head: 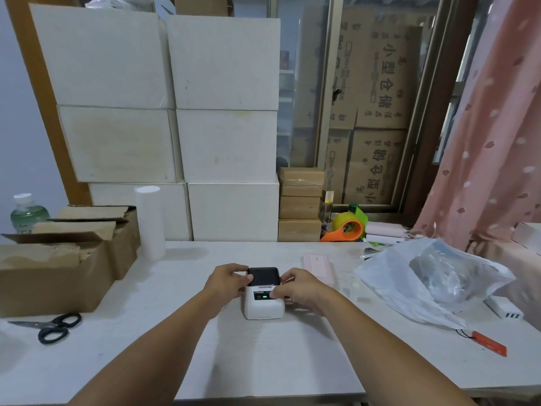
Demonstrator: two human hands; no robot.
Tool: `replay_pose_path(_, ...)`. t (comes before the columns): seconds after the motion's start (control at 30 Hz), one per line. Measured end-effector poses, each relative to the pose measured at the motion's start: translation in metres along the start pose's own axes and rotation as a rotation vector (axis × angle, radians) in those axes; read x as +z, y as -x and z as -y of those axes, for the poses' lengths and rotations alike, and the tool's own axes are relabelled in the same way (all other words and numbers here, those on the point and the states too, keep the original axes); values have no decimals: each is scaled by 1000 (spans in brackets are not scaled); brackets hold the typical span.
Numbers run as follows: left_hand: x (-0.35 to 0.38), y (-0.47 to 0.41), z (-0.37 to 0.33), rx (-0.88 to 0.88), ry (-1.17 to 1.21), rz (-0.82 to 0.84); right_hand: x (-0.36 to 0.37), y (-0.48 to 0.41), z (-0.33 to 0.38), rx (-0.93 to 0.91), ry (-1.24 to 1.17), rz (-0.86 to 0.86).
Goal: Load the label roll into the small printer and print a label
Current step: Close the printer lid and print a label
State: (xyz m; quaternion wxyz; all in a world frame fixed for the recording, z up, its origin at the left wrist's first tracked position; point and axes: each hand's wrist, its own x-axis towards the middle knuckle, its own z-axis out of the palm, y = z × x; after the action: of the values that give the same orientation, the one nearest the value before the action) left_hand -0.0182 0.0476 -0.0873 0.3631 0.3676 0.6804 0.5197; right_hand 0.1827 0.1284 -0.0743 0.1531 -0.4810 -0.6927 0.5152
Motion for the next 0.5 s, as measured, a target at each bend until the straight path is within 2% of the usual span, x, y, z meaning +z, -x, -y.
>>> replay_pose_path(0.3,-4,-7,5,-10,20,-40,3,3,1,-44,-2,-26)
replay_pose_path(0.5,-3,-10,5,20,-65,-15,2,1,-10,-26,-50,2)
